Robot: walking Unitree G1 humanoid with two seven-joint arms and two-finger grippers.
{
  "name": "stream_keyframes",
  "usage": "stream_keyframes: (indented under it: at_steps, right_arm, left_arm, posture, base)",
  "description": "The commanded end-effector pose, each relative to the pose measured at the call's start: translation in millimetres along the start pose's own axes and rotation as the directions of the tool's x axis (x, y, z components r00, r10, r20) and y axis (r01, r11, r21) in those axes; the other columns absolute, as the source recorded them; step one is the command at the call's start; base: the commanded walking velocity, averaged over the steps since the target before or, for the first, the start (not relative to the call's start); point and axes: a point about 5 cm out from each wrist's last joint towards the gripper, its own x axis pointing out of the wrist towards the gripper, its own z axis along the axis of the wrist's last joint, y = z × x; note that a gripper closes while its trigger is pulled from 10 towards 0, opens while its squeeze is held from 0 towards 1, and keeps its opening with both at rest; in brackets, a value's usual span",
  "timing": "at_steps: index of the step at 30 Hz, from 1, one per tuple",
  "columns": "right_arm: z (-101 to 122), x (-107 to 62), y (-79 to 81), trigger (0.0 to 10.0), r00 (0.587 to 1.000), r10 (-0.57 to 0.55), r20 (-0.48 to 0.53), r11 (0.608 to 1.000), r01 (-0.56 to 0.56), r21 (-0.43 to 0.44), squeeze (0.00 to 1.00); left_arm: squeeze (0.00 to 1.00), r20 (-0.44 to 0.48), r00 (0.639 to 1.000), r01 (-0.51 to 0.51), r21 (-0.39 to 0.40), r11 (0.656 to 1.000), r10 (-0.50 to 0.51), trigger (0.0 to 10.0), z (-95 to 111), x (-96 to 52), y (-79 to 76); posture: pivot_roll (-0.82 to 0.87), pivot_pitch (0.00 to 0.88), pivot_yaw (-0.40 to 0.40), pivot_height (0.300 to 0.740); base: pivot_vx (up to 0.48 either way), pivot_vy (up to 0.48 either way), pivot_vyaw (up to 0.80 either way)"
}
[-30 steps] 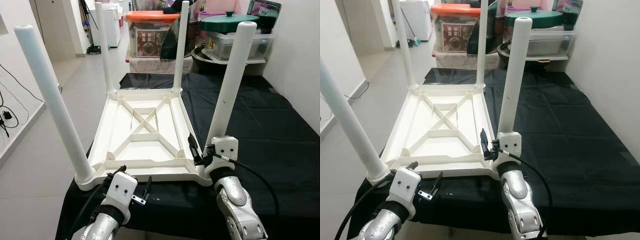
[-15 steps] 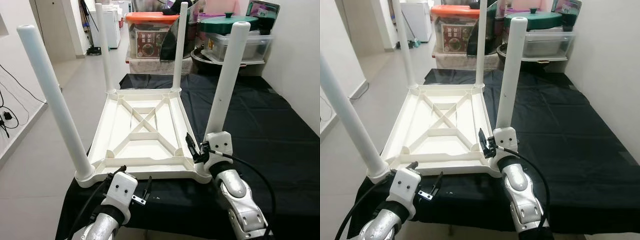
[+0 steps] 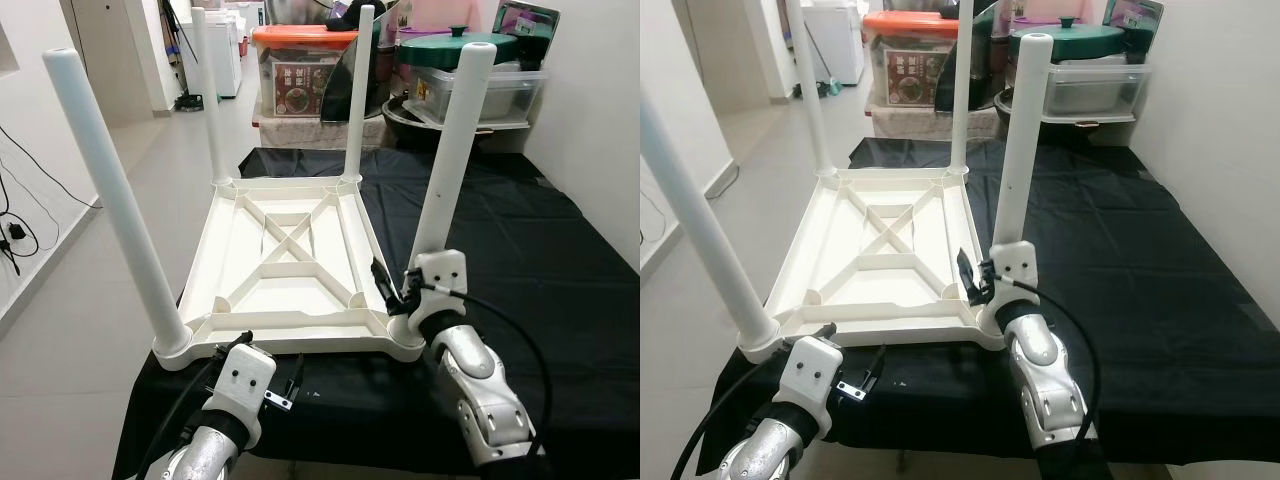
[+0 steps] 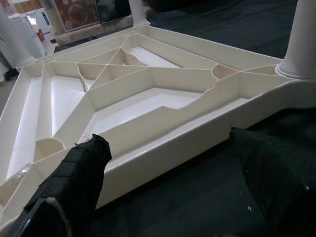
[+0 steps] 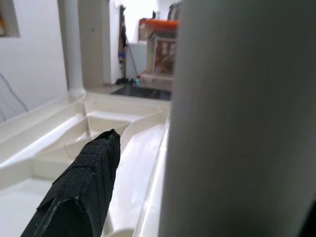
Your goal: Building children table
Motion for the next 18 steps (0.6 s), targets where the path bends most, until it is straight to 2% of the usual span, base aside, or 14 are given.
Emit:
stream_keyframes:
  at_steps: [1, 6, 8, 18]
  right_arm:
    - [7.4, 3.7, -2.4, 10.0, 1.0, -0.001, 0.024, 1.0, 0.001, 0.023, 0.0]
    - [19.5, 5.6, -6.3, 10.0, 0.998, 0.001, 0.067, 0.998, -0.005, 0.062, 0.0]
    - [30.8, 10.3, -10.0, 10.0, 0.996, -0.004, 0.092, 0.997, -0.004, 0.081, 0.0]
    - [51.5, 17.5, -19.7, 10.0, 0.991, -0.005, 0.137, 0.997, -0.006, 0.082, 0.0]
  left_arm:
    - [0.0, -0.021, 1.0, -0.003, -0.001, 1.0, 0.002, 10.0, -3.2, -0.4, -0.9]
    - [0.0, -0.023, 1.0, -0.002, -0.002, 1.0, 0.002, 10.0, -3.3, -0.3, -0.9]
    - [0.0, -0.023, 1.0, -0.004, -0.001, 1.0, 0.004, 10.0, -3.6, -0.4, -0.6]
    - [0.0, -0.024, 1.0, 0.0, -0.002, 1.0, 0.0, 10.0, -4.3, -0.6, -1.7]
  posture:
    - [0.1, 0.0, -0.037, 0.74]
    - [0.1, 0.0, -0.04, 0.74]
    - [0.09, 0.0, -0.036, 0.74]
    - [0.1, 0.0, -0.04, 0.74]
  base:
    - [0.0, 0.0, 0.0]
    - [0.0, 0.0, 0.0]
    - [0.0, 0.0, 0.0]
    - [0.0, 0.0, 0.0]
